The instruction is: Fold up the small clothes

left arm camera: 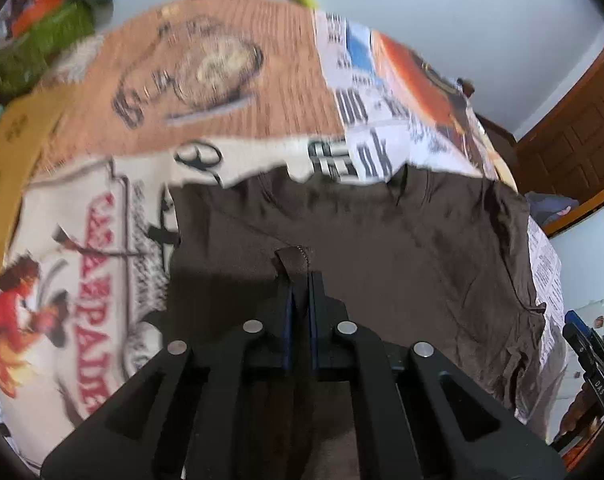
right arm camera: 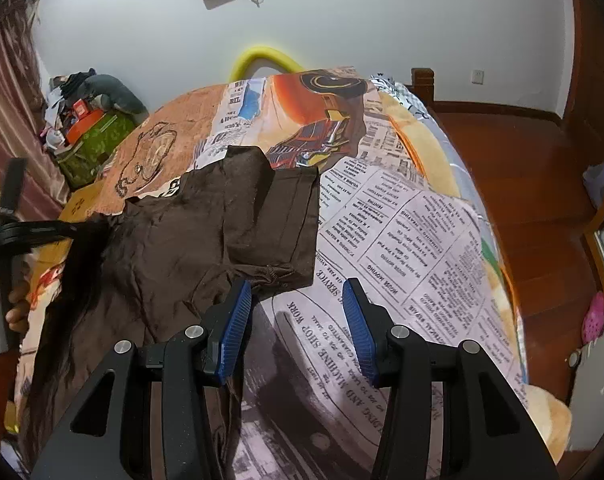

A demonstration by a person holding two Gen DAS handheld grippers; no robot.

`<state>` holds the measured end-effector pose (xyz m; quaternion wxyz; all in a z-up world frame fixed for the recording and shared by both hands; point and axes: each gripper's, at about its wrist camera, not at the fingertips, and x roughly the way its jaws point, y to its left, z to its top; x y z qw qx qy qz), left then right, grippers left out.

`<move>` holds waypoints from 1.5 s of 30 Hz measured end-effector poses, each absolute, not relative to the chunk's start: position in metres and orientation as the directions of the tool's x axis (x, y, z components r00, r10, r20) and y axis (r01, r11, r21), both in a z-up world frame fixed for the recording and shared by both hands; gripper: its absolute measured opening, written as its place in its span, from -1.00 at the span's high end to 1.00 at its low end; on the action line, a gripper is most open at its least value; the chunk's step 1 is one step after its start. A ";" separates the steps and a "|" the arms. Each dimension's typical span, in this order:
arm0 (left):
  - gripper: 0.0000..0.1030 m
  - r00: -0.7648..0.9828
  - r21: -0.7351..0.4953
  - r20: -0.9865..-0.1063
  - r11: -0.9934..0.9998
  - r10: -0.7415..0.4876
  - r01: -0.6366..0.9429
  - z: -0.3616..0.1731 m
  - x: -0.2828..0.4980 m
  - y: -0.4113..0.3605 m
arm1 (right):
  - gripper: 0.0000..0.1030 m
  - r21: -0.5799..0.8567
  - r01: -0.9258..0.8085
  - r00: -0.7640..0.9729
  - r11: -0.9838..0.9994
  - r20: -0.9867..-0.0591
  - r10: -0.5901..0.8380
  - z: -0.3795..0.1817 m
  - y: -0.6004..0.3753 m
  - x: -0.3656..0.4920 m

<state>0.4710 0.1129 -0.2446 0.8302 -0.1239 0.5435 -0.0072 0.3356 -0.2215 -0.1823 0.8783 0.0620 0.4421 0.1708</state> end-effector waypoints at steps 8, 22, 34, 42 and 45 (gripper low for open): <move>-0.72 0.531 -0.060 -0.847 0.993 0.002 -0.099 -0.195 0.446 0.114 | 0.15 0.300 -0.220 0.537 0.928 -0.757 0.372 -0.184 -0.226 0.345; -0.90 0.405 0.093 -0.902 0.983 0.151 -0.159 -0.282 0.430 0.166 | 0.01 0.296 -0.226 0.515 0.928 -0.773 0.372 -0.195 -0.215 0.360; -0.90 0.418 0.087 -0.898 0.986 0.138 -0.140 -0.265 0.367 0.190 | 0.02 0.258 -0.271 0.479 0.927 -0.799 0.363 -0.210 -0.198 0.419; -0.90 0.464 0.063 -0.876 0.985 0.132 -0.161 -0.256 0.398 0.195 | 0.06 0.252 -0.289 0.480 0.923 -0.796 0.368 -0.216 -0.180 0.439; -0.90 0.453 -0.001 -0.889 0.990 0.064 -0.142 -0.266 0.413 0.191 | 0.25 0.185 -0.307 0.507 0.934 -0.798 0.325 -0.219 -0.173 0.437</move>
